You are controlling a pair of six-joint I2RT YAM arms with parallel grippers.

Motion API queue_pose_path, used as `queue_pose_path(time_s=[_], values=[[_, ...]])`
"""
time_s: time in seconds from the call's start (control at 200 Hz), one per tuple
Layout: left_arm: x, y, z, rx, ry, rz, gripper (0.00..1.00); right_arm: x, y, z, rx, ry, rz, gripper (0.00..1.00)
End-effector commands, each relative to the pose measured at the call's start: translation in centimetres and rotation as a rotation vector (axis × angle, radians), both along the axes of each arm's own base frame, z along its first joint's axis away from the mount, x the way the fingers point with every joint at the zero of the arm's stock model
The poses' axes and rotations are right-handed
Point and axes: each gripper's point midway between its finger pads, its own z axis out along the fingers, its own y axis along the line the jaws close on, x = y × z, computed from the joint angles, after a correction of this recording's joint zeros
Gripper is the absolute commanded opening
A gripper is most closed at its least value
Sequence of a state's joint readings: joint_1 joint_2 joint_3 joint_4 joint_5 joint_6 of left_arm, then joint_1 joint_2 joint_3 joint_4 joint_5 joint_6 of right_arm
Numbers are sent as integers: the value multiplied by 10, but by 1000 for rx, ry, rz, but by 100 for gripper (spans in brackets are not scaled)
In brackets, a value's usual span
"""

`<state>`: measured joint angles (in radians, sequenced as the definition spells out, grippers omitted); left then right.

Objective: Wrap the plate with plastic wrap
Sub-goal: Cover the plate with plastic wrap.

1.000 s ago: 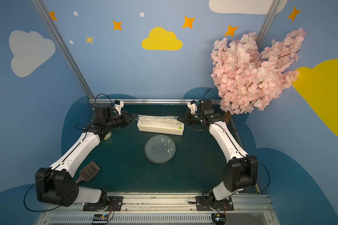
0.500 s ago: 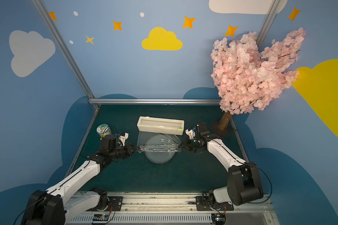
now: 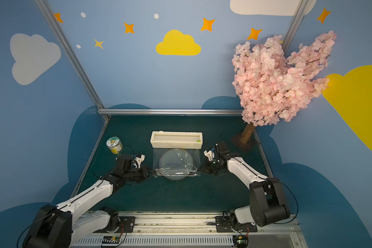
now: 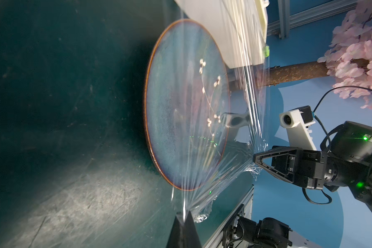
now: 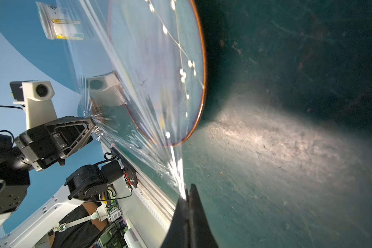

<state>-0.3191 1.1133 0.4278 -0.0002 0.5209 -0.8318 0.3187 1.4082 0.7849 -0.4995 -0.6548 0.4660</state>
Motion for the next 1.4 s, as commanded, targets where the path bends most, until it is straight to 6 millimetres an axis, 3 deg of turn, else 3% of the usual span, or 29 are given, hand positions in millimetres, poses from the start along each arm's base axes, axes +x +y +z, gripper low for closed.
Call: queue_pose_path(time_s=[0.0, 0.15, 0.51, 0.706, 1.131, 1.396], values=[[-9, 1, -14, 27, 35, -24, 3, -17, -7, -20, -41, 61, -5, 0], [-14, 3, -21, 39, 58, -25, 3, -24, -6, -36, -38, 100, -11, 0], [-22, 14, -31, 105, 104, -4, 3, -27, -6, -47, -74, 132, 8, 0], [-23, 20, -45, 167, 161, 13, 3, -23, 0, -55, -65, 146, 1, 0], [-5, 16, -81, 231, 293, -9, 3, 5, 3, -67, -97, 138, -19, 0], [8, 25, -93, 305, 293, 23, 3, 32, -13, -74, -158, 102, -89, 0]])
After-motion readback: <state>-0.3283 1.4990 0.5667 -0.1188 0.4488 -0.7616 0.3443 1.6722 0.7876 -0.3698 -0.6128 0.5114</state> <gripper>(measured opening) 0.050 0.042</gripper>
